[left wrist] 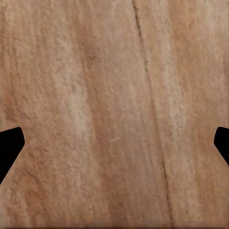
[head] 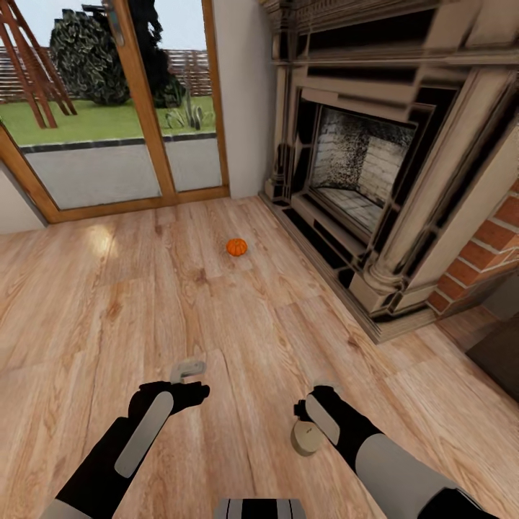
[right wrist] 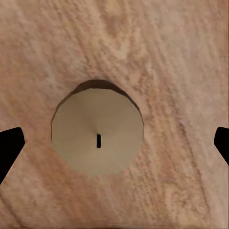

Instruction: Place each of the two pumpkins and all three candles from the living room inside a cabinet in the living room (use any cabinet), then make sure every cabinet is closed, and position the cauldron so it is next to a table in the living room.

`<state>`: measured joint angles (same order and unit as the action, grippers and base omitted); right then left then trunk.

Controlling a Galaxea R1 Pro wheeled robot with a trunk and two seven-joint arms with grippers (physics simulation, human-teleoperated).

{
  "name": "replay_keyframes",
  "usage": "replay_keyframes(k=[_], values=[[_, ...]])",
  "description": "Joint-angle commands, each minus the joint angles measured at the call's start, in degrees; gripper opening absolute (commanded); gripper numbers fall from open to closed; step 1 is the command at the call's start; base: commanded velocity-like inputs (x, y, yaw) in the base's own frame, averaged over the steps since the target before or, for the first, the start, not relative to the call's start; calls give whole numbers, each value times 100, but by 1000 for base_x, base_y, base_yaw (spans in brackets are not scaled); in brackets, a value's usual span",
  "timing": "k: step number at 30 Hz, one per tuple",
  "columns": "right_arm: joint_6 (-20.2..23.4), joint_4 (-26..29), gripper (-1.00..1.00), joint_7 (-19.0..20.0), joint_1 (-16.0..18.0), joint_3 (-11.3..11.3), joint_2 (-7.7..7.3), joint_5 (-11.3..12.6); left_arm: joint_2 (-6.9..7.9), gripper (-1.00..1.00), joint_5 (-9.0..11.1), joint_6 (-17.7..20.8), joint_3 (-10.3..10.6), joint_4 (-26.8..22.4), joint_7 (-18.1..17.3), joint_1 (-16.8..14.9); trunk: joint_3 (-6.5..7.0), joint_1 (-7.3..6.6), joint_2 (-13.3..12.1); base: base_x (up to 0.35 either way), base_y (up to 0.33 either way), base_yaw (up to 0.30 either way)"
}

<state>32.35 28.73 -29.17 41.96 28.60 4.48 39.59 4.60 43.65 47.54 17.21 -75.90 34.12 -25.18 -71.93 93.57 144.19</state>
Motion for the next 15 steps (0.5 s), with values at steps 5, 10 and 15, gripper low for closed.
replay_keyframes(k=[5, 10, 15], values=[[-5, 1, 100, 351, 5, 48, -3, 49, 6, 100, 64, 1, -4, -26, 65, -7, -5, -2, 2, -22, 0, 0], [-28, -39, 100, 405, 5, 49, -1, 45, 3, 100, 68, 1, -55, -80, 76, -10, -5, -2, 2, -2, 0, 0], [-93, -207, 100, 411, 5, 49, 8, 25, 10, 100, 78, 8, -50, -570, 77, -2, -5, -2, 2, 0, 0, 0]])
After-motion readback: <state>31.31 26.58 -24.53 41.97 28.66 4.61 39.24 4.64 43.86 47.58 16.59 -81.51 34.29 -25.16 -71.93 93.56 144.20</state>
